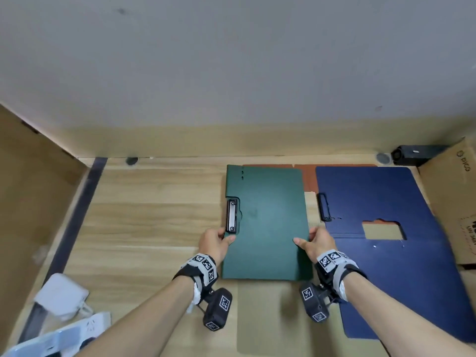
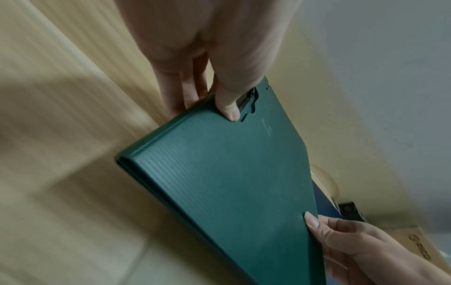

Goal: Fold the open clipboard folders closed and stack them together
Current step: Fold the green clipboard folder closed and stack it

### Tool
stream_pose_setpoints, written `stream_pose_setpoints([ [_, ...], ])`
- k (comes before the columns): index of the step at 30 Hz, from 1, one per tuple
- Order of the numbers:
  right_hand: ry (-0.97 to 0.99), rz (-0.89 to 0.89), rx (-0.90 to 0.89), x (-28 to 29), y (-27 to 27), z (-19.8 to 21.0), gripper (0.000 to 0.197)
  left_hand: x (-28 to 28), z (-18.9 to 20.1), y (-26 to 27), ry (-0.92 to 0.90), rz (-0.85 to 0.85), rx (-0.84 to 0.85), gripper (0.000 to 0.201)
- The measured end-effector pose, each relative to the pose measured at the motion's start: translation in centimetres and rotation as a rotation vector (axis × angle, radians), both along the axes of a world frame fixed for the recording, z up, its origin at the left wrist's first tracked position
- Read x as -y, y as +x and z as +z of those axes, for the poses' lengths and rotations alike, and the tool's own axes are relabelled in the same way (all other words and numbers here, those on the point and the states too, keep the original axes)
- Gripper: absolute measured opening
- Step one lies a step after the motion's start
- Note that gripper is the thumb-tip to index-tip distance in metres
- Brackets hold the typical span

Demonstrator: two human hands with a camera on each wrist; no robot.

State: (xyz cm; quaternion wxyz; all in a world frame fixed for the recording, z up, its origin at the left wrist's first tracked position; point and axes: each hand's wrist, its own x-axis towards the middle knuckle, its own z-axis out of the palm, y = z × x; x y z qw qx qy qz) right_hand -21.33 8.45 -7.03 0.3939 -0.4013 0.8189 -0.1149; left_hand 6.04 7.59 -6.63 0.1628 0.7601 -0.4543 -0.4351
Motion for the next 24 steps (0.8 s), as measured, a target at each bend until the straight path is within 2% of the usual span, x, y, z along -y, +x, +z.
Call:
stream_pose_setpoints([
  [2,-0.015,0.021,0.018,0.9,3.4,-0.4,0.039,0.4,0.3,3.5,-0.011,0.015,0.016,0.030],
  [4,-0.005,0.043,0.014,1.8,6.7,-0.4,0.040,0.8,0.0,6.8,-0.006,0.040,0.030,0.006],
  [6,0.022,0.062,0.012,2.7,9.8,-0.5,0.043,1.2,-0.5,10.0,0.009,0.059,0.055,0.030],
  [7,0.032,0.073,0.016,3.1,11.3,-0.6,0.044,1.5,-1.3,11.7,0.027,0.092,0.046,0.025],
  [8,0.036,0.084,0.017,3.7,12.6,-0.9,0.045,1.7,-1.2,13.0,0.008,0.094,0.047,0.007],
  [10,0.036,0.102,0.021,4.4,14.9,-1.3,0.046,1.9,-2.0,15.1,0.015,0.120,0.068,0.036],
  [12,0.035,0.125,0.008,5.1,16.9,-1.7,0.046,2.3,-2.0,16.9,0.009,0.134,0.083,0.045],
  [18,0.067,0.217,-0.073,6.3,20.8,-2.1,0.044,3.6,-2.7,20.6,0.038,0.097,0.108,0.037],
  [22,0.055,0.182,-0.071,7.0,22.0,-2.0,0.039,5.0,-2.9,21.4,0.046,0.078,0.140,0.042],
  [24,0.051,0.140,-0.040,7.5,22.2,-1.9,0.039,5.8,-2.6,21.4,0.036,0.075,0.142,0.033],
])
